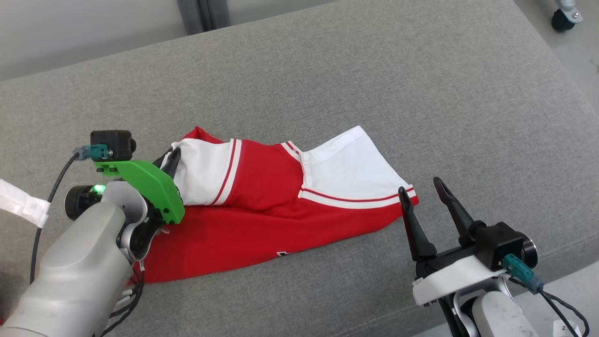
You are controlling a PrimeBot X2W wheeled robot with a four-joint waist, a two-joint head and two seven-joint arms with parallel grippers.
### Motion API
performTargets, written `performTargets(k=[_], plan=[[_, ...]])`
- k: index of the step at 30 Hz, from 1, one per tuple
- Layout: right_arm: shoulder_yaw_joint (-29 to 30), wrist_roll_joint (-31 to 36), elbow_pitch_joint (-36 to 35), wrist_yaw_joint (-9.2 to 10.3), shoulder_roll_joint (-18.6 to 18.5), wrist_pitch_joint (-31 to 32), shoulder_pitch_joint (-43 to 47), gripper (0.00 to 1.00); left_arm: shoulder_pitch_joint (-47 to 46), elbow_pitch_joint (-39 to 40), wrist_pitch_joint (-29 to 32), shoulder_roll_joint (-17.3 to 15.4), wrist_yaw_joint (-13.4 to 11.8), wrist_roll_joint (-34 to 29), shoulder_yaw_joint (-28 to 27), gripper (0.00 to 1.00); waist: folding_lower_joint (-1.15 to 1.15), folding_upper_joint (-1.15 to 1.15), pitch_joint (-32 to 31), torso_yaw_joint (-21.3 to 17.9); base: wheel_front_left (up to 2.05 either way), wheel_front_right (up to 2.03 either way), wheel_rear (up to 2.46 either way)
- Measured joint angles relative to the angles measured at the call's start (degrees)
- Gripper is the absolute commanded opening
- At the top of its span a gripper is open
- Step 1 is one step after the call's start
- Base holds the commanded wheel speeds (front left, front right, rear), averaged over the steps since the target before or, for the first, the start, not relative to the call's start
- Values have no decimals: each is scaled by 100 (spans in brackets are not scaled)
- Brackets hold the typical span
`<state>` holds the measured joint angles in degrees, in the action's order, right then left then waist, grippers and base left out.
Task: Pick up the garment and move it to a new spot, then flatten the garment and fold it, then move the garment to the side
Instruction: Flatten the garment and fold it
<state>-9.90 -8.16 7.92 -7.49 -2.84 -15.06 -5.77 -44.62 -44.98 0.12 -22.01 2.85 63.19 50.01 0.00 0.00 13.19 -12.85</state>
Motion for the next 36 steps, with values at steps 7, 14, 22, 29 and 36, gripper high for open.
performTargets(k=[7, 14, 22, 29, 36], plan=[[62, 63, 46, 0, 2, 0, 141, 100, -133, 535, -727, 37, -36, -290, -38, 0, 0, 0, -213, 69, 0, 0, 0], [188, 143, 110, 0, 1, 0, 377, 100, 68, 2455, -1092, -103, -489, -606, -13, 0, 0, 0, -534, 247, 0, 0, 0], [169, 182, 168, 0, 1, 0, 519, 100, 552, 5378, -965, -602, -1561, -1013, 73, 0, 0, 0, -965, 468, 0, 0, 0], [143, 181, 157, 0, 0, 0, 617, 100, 906, 7077, -609, -794, -2180, -1344, 413, 0, -1, 0, -1189, 569, 0, 0, 0], [82, 129, 102, 0, 0, 0, 492, 100, 794, 6750, -546, -791, -2295, -1307, 227, 0, 0, 0, -973, 494, 0, 0, 0]])
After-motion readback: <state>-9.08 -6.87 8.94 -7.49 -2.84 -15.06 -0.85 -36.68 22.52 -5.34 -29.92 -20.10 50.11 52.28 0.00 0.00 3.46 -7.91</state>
